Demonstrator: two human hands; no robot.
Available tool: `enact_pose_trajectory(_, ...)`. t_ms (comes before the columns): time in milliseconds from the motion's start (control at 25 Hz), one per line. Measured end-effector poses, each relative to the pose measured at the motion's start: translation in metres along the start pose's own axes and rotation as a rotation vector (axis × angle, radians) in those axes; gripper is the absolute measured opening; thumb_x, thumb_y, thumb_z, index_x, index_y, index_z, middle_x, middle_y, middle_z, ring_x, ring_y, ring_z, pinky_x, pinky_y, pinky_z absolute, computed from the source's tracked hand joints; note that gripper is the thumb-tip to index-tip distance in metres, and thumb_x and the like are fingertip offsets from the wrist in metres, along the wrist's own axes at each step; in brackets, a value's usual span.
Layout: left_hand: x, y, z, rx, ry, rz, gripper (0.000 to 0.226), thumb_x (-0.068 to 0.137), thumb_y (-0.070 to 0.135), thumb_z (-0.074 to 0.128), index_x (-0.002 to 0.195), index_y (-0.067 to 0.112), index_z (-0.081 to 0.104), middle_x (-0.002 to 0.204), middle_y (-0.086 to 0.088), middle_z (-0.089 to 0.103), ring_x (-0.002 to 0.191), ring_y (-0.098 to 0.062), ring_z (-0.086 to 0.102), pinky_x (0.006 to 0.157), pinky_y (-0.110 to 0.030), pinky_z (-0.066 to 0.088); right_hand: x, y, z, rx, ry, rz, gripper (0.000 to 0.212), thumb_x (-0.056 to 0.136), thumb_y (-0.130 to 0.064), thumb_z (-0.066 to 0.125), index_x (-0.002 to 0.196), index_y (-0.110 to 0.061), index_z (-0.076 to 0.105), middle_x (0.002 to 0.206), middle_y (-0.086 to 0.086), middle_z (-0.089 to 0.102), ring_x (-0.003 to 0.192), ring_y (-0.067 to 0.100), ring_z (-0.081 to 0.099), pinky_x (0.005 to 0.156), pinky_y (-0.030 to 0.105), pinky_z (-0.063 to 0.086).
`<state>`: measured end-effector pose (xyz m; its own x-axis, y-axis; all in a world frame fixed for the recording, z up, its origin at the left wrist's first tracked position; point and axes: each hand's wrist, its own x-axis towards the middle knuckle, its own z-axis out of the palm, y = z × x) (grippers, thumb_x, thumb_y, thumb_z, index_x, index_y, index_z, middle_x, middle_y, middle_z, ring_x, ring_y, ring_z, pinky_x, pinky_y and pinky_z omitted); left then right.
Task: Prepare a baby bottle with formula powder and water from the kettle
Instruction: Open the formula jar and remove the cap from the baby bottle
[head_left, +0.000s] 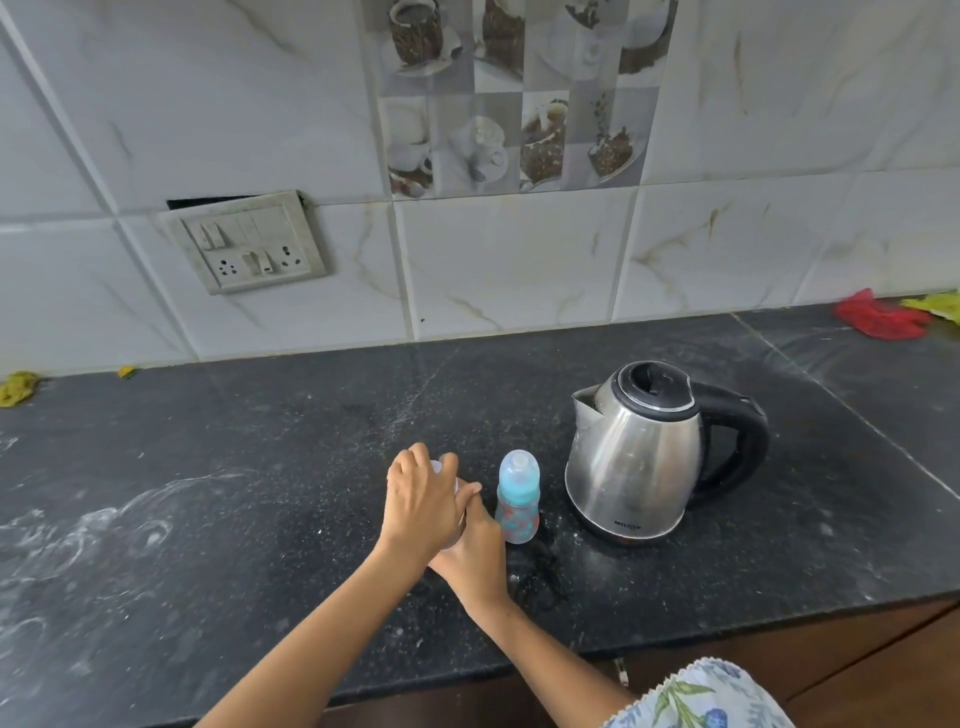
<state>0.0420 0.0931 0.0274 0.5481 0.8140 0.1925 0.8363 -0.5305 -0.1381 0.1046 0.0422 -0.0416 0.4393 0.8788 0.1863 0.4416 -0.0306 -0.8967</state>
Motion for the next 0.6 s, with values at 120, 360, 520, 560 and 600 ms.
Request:
enact_pose_trajectory(120,-0.002,0.006,-0.016,0.029,-0.198,-0.213,0.075,0.082,0.078,0.021,0.105,0.011,0.048,0.1,-0.01,0.056,0.091,-0.025,0.056,0.071,-0.03,0.039,-0.002,0.001,0.001,0.002,-0.017,0.043,0.068,0.06,-0.053,0.072,0.12,-0.026,0.055,0.092,-0.01,0.071,0.084,0.005,0.066,0.068,0.024,0.053)
enact_pose_trajectory(360,-0.017,-0.036,-0.04,-0.078,-0.326,-0.128,0.068,0.085,0.06,0.054,0.127,0.007,0.045,0.137,-0.011,0.05,0.119,-0.026,0.05,0.089,-0.031,0.041,-0.002,0.002,-0.002,-0.043,-0.019,0.063,0.097,0.043,-0.054,0.083,0.129,-0.024,0.051,0.113,-0.013,0.068,0.103,0.005,0.063,0.082,0.023,0.053)
enact_pose_trajectory(520,-0.006,-0.041,-0.037,-0.441,-0.446,0.154,0.084,0.082,0.012,0.064,0.149,0.032,0.018,0.159,0.001,0.015,0.144,-0.02,0.019,0.111,-0.036,0.03,-0.003,0.0,-0.005,-0.045,-0.026,0.061,0.095,0.045,-0.048,0.088,0.129,-0.024,0.05,0.117,-0.015,0.066,0.107,0.002,0.061,0.088,0.022,0.052)
enact_pose_trajectory(560,-0.004,-0.037,-0.036,-0.421,-0.349,0.141,0.075,0.082,0.017,0.064,0.146,0.033,0.029,0.154,0.004,0.03,0.139,-0.017,0.03,0.105,-0.033,0.038,-0.003,-0.002,-0.006,-0.055,-0.026,0.064,0.094,0.045,-0.047,0.088,0.128,-0.025,0.05,0.115,-0.015,0.066,0.105,0.003,0.062,0.086,0.023,0.052)
enact_pose_trajectory(600,-0.003,-0.033,-0.037,-0.359,-0.22,0.087,0.064,0.081,0.027,0.066,0.14,0.032,0.04,0.143,0.006,0.044,0.13,-0.015,0.04,0.095,-0.031,0.044,-0.003,-0.003,-0.006,-0.066,-0.028,0.064,0.093,0.045,-0.048,0.088,0.127,-0.026,0.051,0.113,-0.015,0.067,0.103,0.003,0.063,0.084,0.023,0.053)
